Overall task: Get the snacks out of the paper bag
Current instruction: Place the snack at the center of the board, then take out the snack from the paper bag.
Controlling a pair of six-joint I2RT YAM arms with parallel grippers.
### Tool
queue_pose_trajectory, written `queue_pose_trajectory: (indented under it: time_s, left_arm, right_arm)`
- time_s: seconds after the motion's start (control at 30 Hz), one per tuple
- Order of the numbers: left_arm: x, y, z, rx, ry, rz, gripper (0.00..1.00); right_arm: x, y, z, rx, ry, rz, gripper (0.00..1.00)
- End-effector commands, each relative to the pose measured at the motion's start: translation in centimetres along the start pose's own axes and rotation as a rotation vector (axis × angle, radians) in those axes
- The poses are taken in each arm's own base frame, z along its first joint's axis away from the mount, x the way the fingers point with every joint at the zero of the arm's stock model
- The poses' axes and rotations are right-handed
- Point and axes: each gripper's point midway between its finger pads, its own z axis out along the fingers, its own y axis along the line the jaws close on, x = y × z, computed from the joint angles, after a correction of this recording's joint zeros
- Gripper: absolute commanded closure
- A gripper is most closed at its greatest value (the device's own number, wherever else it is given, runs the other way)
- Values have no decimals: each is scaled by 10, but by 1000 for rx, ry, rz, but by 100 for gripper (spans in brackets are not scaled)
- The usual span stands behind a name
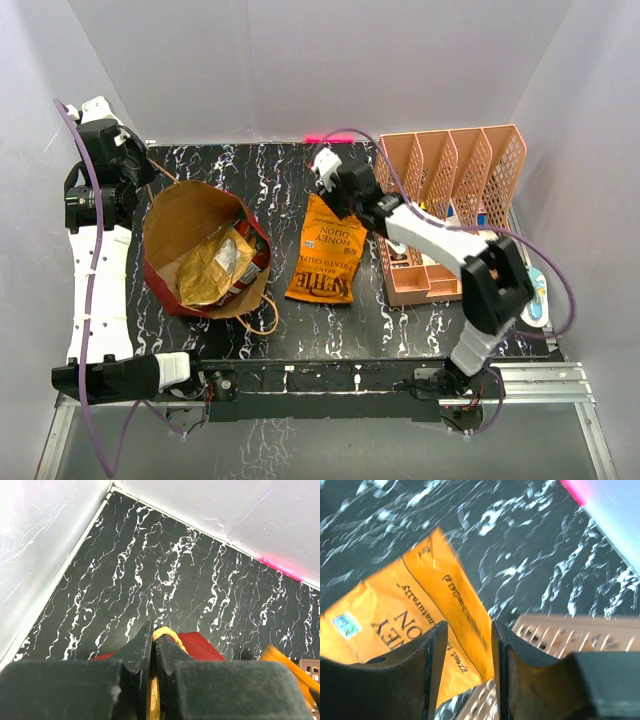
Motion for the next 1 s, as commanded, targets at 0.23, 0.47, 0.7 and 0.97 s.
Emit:
queue_pose_trajectory:
  time_s: [0.23, 0.47, 0.7, 0.97]
  left_arm:
    - [-22, -6, -22, 48, -90, -20, 100]
    - [-17, -8, -18, 59, -76, -24, 100]
    - [-20, -9, -18, 61, -79, -24, 100]
    - [-17, -9, -15, 59, -69, -26, 100]
  right_arm:
    - [-106, -7, -14, -29, -205, 9, 27]
    - [-89, 70, -86, -239, -290, -68, 23]
    - [-44, 132, -151, -414, -359, -113, 25]
    - [-89, 213, -229, -619, -699, -458, 25]
